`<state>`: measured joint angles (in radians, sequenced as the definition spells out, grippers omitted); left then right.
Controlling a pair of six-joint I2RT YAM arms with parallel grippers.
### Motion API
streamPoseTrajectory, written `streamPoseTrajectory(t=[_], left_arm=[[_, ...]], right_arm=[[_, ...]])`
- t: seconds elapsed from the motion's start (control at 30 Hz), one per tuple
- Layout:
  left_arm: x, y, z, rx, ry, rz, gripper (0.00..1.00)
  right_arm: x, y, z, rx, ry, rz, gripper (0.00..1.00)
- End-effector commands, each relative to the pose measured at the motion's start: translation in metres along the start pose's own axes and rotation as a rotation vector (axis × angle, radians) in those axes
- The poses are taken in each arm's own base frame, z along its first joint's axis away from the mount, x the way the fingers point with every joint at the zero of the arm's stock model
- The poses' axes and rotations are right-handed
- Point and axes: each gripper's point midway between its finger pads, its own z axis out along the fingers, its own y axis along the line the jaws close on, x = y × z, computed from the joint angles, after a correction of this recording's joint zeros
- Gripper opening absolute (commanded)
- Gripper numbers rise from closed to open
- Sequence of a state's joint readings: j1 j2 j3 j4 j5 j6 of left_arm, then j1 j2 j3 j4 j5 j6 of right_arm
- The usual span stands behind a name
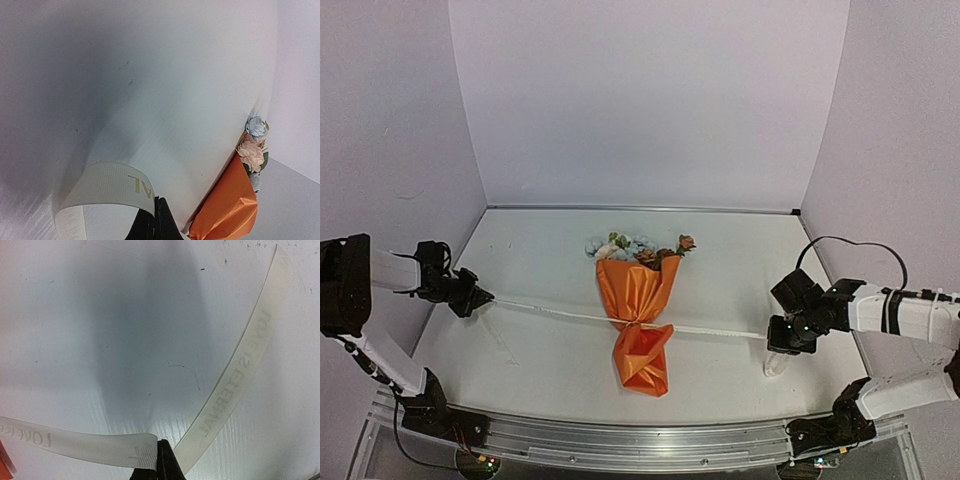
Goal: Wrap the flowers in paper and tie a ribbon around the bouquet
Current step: Tie the ribbon around the folded bouquet, then move the folded bouquet to the center of the board.
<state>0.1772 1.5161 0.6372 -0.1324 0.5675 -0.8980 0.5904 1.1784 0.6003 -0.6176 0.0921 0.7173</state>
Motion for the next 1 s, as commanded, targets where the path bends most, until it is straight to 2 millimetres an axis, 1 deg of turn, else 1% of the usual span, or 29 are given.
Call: streamPoseTrajectory(t=[0.0, 0.03, 0.07, 0.1, 0.13, 0.17, 0.27, 0.3, 0.4, 0.47, 0.53, 0.63, 0.7, 0.8, 0.87, 0.97], left_arm=[[-0.065, -0.015, -0.012, -0.073, -0.257, 0.134, 0.0], [-0.062, -0.019, -0.01, -0.079, -0.249, 0.157, 0.0], [-0.061, -0.025, -0.01, -0.08, -0.247, 0.179, 0.0], [-0.057, -0.031, -0.009, -0.084, -0.243, 0.206, 0.01], [-0.055, -0.036, -0.009, -0.089, -0.247, 0.229, 0.05], [-0.053, -0.041, -0.009, -0.093, -0.249, 0.252, 0.1], [-0.047, -0.053, -0.012, -0.097, -0.248, 0.301, 0.34], [-0.046, -0.055, -0.013, -0.096, -0.249, 0.312, 0.41], [-0.04, -0.064, -0.019, -0.094, -0.251, 0.352, 0.56], [-0.034, -0.07, -0.024, -0.086, -0.256, 0.38, 0.6], [-0.023, -0.078, -0.027, -0.068, -0.247, 0.41, 0.64], [0.006, -0.088, -0.023, -0.086, -0.218, 0.481, 0.69], [0.022, -0.09, -0.022, -0.105, -0.212, 0.526, 0.75], [0.044, -0.095, -0.023, -0.089, -0.207, 0.587, 0.78], [0.059, -0.099, -0.017, -0.09, -0.183, 0.644, 0.79], [0.086, -0.111, 0.001, -0.081, -0.135, 0.73, 0.79]], right_arm=[[0.0, -0.053, -0.002, 0.301, 0.027, -0.061, 0.0], [0.0, -0.048, -0.001, 0.286, 0.043, -0.077, 0.02], [0.0, -0.043, 0.0, 0.265, 0.055, -0.088, 0.06], [-0.002, -0.038, -0.001, 0.247, 0.059, -0.095, 0.13], [-0.003, -0.034, -0.002, 0.229, 0.066, -0.106, 0.18], [-0.004, -0.03, -0.003, 0.211, 0.07, -0.115, 0.23], [-0.008, -0.017, -0.009, 0.149, 0.073, -0.135, 0.35], [-0.01, -0.013, -0.011, 0.131, 0.071, -0.141, 0.38], [-0.017, 0.001, -0.02, 0.068, 0.058, -0.171, 0.46], [-0.023, 0.015, -0.028, 0.021, 0.047, -0.216, 0.51], [-0.028, 0.033, -0.034, -0.042, 0.033, -0.268, 0.58], [-0.036, 0.057, -0.043, -0.125, 0.018, -0.316, 0.66], [-0.041, 0.065, -0.047, -0.147, 0.009, -0.324, 0.69], [-0.049, 0.077, -0.053, -0.173, 0.001, -0.326, 0.73], [-0.052, 0.09, -0.058, -0.204, 0.003, -0.341, 0.74], [-0.057, 0.117, -0.064, -0.233, 0.001, -0.387, 0.75]])
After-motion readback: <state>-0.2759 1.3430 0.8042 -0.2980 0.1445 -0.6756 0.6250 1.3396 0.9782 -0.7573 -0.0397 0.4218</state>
